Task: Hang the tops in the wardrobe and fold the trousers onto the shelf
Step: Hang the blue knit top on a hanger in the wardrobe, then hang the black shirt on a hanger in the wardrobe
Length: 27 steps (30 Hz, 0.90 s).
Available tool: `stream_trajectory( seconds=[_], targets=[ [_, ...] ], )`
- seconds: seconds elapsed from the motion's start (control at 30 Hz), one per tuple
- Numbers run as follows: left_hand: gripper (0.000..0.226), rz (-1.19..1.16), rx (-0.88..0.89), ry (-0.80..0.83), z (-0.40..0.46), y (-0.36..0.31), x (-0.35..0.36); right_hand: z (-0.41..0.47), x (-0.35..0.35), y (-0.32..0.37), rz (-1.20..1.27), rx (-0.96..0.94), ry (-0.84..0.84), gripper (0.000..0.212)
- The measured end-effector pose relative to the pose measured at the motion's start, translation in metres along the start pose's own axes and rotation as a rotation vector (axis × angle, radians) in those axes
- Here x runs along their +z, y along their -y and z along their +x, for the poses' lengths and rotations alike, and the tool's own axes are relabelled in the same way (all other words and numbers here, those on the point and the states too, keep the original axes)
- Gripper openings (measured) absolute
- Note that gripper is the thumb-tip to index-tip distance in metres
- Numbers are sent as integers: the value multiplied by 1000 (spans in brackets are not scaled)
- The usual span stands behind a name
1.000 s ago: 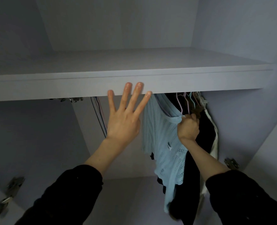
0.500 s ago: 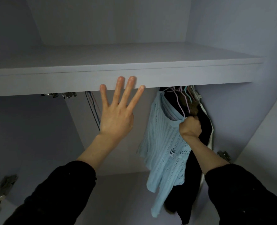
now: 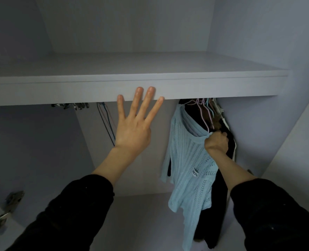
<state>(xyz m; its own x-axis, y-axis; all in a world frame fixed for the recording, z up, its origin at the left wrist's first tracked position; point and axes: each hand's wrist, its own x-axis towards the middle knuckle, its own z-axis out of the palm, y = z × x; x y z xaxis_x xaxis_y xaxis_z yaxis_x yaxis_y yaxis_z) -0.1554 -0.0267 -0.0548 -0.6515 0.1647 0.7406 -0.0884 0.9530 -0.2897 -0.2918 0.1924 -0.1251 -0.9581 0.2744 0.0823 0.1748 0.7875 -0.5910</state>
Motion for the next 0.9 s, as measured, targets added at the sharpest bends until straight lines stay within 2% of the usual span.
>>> stream_trajectory(
  seconds=[0.1,0.23,0.33,0.47,0.53,0.67,0.7,0.9],
  targets=[
    [98,-21,3,30,0,-1,-7,-21,-2,-1,-68,-118,-34,41],
    [85,-187,-72,77,-25,-6,-15,-63,-2,-8,-199,-399,-81,49],
    [73,-313,-154,162,-73,-11,-12,-104,4,-7,-261,-564,24,52],
    [62,-396,-274,430,-140,-8,-12,-164,23,8,-274,-704,228,48],
    [56,-401,-390,592,-176,-3,-26,-197,40,19,-280,-796,338,46],
    [45,-375,-640,715,-250,6,-68,-259,72,28,-307,-990,527,43],
    [43,-364,-683,723,-264,7,-77,-271,76,29,-307,-1021,573,42],
    [40,-214,-1262,672,-407,-30,-185,-409,93,16,-282,-1435,968,36]
  ],
)
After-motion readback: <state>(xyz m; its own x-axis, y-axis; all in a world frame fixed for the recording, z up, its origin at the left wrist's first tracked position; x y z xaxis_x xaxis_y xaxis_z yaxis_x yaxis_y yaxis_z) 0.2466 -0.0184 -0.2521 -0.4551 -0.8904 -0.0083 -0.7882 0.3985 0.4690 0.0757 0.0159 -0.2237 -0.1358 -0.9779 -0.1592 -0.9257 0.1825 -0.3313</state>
